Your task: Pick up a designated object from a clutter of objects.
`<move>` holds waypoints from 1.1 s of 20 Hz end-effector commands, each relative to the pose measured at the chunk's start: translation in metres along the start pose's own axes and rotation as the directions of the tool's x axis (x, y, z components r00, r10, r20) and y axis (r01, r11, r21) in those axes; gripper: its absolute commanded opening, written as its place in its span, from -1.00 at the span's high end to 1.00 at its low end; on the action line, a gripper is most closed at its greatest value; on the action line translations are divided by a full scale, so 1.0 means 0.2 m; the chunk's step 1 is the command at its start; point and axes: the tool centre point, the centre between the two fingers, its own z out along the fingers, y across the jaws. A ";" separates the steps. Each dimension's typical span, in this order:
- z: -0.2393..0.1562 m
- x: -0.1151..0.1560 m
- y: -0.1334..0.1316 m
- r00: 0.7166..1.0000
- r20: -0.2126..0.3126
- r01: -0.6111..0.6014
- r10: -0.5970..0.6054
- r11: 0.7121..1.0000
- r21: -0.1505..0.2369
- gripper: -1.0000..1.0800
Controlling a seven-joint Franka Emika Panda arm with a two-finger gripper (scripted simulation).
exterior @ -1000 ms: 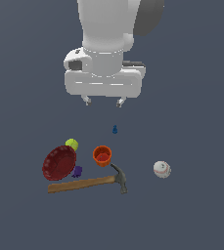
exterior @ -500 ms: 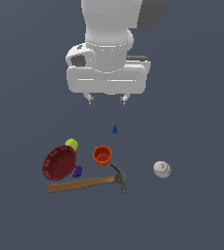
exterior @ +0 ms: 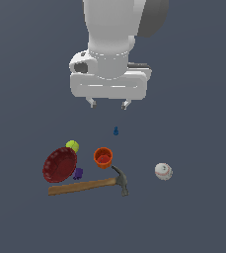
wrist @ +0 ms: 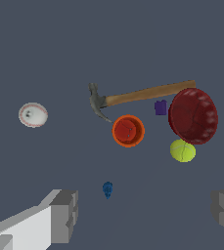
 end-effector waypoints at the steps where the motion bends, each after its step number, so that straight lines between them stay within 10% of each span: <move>1: 0.05 -0.01 -0.01 1.000 0.002 -0.024 0.024 1.000 0.001 -0.92; 12: 0.43 -0.13 -0.06 0.976 0.015 -0.217 0.217 0.976 0.003 -0.92; 22: 0.82 -0.37 -0.11 0.899 0.031 -0.438 0.438 0.899 -0.001 -0.92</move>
